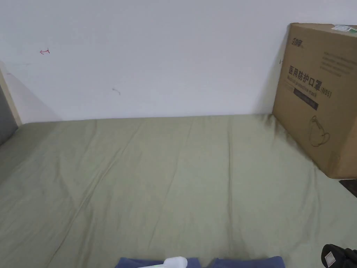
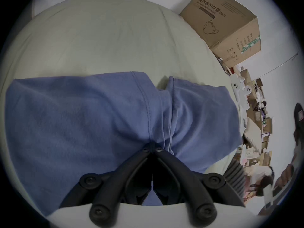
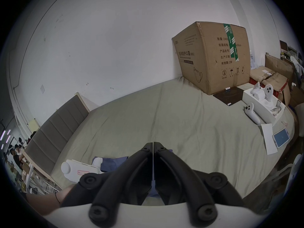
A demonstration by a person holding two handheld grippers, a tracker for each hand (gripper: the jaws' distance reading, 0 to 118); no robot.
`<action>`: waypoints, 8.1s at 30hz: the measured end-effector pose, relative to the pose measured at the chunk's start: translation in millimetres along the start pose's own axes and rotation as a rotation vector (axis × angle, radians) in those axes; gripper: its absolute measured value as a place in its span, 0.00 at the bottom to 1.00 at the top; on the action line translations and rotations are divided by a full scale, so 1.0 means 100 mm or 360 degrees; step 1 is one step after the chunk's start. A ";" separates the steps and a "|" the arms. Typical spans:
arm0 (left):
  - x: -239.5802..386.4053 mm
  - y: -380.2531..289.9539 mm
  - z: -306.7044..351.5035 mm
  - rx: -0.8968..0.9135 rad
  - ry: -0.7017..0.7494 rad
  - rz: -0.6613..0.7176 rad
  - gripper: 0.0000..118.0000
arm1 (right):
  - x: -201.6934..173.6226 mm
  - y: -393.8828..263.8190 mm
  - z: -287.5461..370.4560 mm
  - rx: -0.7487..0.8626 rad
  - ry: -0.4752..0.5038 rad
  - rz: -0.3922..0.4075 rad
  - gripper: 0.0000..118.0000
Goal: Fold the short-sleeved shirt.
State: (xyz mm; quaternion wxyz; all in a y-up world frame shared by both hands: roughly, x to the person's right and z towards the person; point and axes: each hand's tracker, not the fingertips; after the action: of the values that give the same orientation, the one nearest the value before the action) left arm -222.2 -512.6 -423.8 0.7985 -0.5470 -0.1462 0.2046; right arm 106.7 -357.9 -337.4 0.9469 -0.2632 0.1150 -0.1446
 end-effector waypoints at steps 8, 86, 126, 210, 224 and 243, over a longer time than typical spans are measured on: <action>-0.93 -0.13 1.30 0.0396 -0.0606 0.0327 0.01 | -0.15 0.04 0.04 0.0007 0.0030 0.0052 0.01; 0.24 0.15 -0.36 -0.0073 0.0064 -0.0282 0.01 | 0.15 0.01 0.01 -0.0063 0.0008 -0.0060 0.01; 0.41 -0.63 2.72 0.1886 0.0556 -0.0427 0.01 | -0.80 0.39 0.37 0.0754 0.0084 0.0264 0.01; -4.09 0.26 3.62 0.0192 0.1287 0.0006 0.99 | -1.10 -0.26 -1.04 -0.0684 0.0330 0.0161 0.01; -2.70 -0.04 2.85 0.0536 0.0699 0.0168 0.50 | -1.17 -0.26 -0.94 -0.0679 0.0396 0.0195 0.01; 0.74 -0.50 2.40 0.1715 0.0623 -0.0579 0.03 | -1.06 0.34 0.21 0.0561 0.0047 0.0487 0.01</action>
State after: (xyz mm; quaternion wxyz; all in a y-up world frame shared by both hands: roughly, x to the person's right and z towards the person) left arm -259.4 -296.8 -290.5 0.9976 -0.0589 0.0364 0.0054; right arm 21.5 -285.2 -323.3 0.9873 -0.0712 0.1403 -0.0211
